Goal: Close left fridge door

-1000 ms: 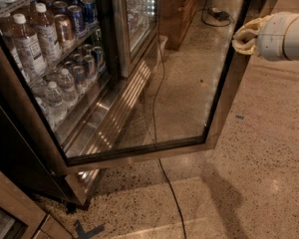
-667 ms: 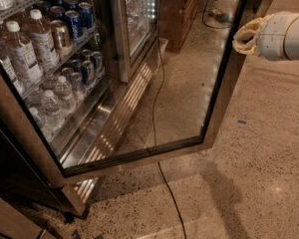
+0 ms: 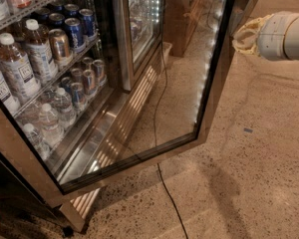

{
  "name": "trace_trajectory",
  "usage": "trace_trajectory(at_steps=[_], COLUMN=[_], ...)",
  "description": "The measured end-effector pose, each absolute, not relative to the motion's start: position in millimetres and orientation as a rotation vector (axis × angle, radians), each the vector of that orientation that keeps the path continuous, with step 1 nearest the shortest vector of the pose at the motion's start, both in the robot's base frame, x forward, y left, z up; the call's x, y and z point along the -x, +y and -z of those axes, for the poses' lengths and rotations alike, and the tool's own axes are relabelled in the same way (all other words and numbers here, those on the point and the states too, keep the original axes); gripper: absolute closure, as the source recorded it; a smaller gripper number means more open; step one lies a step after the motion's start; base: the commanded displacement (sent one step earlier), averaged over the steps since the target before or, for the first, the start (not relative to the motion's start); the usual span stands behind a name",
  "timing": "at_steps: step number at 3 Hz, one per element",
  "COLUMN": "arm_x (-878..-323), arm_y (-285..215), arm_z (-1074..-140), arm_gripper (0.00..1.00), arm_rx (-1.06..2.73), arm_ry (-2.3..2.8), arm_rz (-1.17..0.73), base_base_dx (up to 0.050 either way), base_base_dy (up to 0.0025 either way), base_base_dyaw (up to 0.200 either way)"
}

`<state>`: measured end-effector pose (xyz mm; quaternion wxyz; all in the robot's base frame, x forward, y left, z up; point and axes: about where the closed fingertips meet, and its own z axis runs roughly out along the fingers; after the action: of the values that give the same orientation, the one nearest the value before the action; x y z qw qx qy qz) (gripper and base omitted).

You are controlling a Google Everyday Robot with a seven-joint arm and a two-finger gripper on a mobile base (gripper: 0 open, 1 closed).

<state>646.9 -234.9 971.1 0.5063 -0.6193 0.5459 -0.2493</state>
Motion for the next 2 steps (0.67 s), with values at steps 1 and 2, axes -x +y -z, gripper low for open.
trace_trajectory(at_steps=[1,2], arm_x=[-646.9,-646.9], arm_y=[-234.9,-234.9], arm_z=[-971.1,-971.1], arm_gripper=[1.0,1.0], arm_rx=[1.494,1.494], arm_ry=[1.316,1.316], arm_rz=[0.601,0.601], base_base_dx=[0.036,0.035], base_base_dy=[0.00254,0.00261], base_base_dyaw=[0.139,0.139])
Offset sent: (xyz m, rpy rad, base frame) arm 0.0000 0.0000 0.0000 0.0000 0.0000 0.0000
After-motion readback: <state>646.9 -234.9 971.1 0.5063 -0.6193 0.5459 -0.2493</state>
